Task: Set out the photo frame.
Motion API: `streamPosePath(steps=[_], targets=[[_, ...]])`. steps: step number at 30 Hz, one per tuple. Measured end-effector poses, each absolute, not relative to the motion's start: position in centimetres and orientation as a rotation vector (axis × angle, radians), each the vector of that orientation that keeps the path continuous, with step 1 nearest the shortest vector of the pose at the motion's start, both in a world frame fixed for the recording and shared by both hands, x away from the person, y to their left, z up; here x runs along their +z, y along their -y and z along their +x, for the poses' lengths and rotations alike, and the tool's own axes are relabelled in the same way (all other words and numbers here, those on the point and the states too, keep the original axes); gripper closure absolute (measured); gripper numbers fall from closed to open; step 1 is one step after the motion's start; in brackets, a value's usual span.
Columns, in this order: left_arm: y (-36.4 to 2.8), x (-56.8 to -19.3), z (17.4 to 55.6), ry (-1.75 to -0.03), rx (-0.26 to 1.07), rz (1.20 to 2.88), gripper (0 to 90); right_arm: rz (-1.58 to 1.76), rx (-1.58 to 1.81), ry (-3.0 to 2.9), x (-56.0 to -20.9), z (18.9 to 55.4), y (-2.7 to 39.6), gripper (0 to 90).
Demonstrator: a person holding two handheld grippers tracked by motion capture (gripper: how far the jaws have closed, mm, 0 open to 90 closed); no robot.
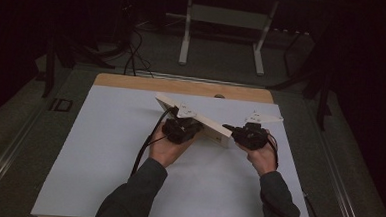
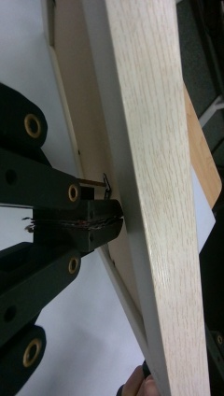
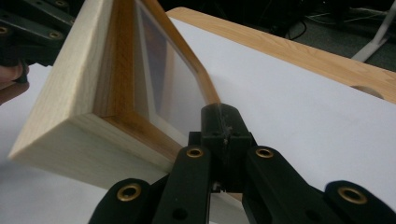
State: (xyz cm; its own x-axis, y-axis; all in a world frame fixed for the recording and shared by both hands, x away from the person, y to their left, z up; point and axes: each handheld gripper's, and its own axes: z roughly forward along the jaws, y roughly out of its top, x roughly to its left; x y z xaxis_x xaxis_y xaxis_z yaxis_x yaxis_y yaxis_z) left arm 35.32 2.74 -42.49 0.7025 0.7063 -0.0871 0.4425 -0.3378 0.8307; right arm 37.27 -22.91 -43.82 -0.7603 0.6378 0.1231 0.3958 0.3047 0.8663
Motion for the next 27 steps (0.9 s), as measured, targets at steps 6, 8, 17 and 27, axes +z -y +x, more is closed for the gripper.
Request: streamPosePath(steps=[6, 8, 17, 27], targets=[[-3.0, -42.5, 35.5, -0.886, 0.353, 1.989, 90.0, 0.915, 1.438, -2.343, -43.8, 36.9, 22.6, 89.9], [-3.0, -42.5, 35.6, -0.886, 0.348, 1.988, 90.0, 0.908, 1.438, -2.344, -43.8, 36.8, 22.5, 89.9], [-3.3, -42.4, 35.8, -0.879, 0.337, 1.994, 90.0, 0.878, 1.427, -2.364, -43.7, 36.5, 22.0, 89.9], [-3.7, -42.2, 36.4, -0.875, 0.330, 2.021, 90.0, 0.830, 1.402, -2.392, -43.4, 36.1, 21.5, 89.9]])
